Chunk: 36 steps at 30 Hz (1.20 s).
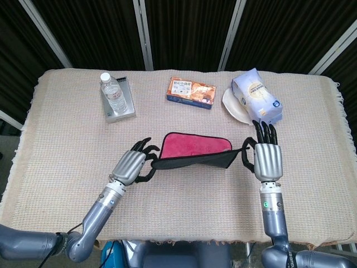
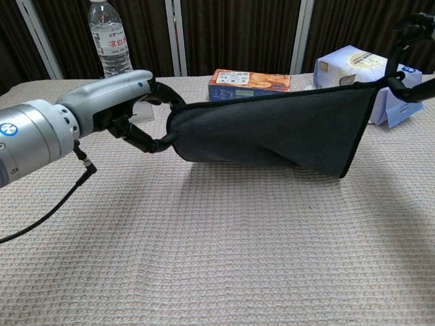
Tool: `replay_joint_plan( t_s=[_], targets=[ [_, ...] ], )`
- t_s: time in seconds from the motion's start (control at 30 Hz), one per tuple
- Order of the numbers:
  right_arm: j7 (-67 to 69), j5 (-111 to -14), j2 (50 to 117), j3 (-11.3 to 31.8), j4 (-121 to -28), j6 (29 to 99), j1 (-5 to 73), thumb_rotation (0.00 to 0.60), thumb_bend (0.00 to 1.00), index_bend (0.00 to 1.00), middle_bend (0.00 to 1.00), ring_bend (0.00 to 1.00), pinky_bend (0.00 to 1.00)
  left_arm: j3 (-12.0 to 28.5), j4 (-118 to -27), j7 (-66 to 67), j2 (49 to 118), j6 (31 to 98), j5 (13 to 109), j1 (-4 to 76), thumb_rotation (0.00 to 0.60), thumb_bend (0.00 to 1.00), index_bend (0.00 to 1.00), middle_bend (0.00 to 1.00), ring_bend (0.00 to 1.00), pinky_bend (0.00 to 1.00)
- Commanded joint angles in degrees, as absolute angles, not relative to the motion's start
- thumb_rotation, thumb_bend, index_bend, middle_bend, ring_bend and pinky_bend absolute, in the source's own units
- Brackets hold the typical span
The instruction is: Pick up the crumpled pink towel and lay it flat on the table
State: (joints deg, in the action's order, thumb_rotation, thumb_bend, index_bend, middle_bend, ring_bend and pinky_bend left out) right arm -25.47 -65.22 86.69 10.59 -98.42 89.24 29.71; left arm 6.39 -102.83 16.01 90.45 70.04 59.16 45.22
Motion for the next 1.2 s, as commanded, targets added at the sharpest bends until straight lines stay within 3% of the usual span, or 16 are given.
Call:
replay_joint_plan(
  t_s=[0.03, 0.63, 1.2],
  targets=[
    [-25.0, -66.3, 86.5, 9.7, -98.5, 89.7, 28.4, 0.600, 0.48, 0.58, 0.12, 0.00, 0.00, 5.0, -103.6, 15.3, 90.1, 70.4, 61.1, 43.7, 0.600, 0.53, 0.59, 0.22, 0.02, 0.10],
    [-23.8, -72.3, 87.7, 4.5, -98.1, 88.4, 22.7, 0.600, 0.48, 0.58, 0.12, 0.00, 0.00, 3.9, -103.1, 17.8, 93.6, 70.6, 64.3, 39.5, 0.600, 0.53, 0.59, 0.22, 0.02, 0.10],
    [-23.6, -74.6, 90.7, 3.3, -94.7, 86.4, 19.6, 0.600, 0.48, 0.58, 0.12, 0.00, 0.00, 2.6, -103.2, 17.8, 93.2, 69.3, 67.2, 36.6, 0.600, 0.53, 0.59, 0.22, 0.02, 0.10]
  ],
)
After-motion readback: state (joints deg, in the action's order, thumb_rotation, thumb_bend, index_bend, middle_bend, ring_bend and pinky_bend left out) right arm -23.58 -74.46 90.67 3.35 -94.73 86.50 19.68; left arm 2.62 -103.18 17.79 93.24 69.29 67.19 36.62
